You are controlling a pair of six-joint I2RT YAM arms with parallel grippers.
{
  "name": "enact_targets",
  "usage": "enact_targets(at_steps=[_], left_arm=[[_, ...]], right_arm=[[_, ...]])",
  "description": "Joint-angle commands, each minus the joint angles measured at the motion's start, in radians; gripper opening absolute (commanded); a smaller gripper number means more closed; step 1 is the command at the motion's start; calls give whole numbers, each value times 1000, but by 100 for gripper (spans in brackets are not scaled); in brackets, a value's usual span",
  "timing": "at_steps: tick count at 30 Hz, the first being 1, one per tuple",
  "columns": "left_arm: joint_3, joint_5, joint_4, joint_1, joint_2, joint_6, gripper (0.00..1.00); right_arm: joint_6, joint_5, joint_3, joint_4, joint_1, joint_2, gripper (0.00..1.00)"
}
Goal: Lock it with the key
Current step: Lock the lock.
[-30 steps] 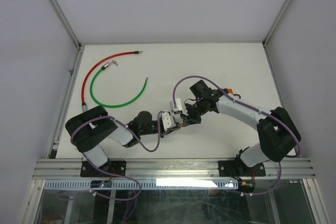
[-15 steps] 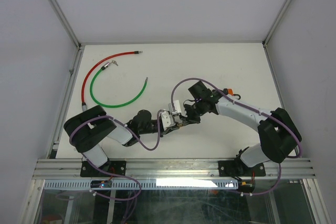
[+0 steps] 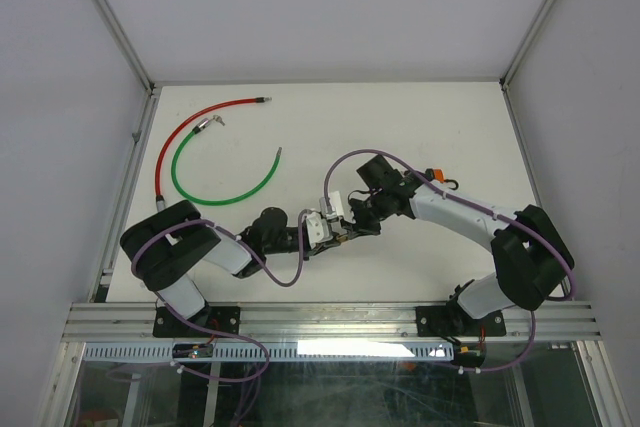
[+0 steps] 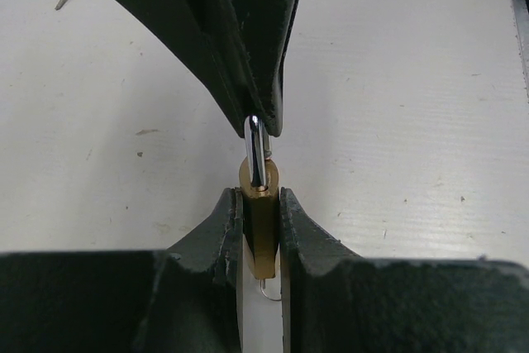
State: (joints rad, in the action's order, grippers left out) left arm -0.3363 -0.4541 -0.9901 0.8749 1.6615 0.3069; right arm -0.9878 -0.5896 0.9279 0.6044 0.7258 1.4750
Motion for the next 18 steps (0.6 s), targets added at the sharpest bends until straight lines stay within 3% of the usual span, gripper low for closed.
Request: enact_targets(at_steps=[1,18], left_arm=[[-12,-94,99,-1,6,-40,0],[-15,-90,112,-20,-4,-63,0]], right_arm=[[-108,87,18,-97,69,29,0],[-125,89,88,6,72,45,0]])
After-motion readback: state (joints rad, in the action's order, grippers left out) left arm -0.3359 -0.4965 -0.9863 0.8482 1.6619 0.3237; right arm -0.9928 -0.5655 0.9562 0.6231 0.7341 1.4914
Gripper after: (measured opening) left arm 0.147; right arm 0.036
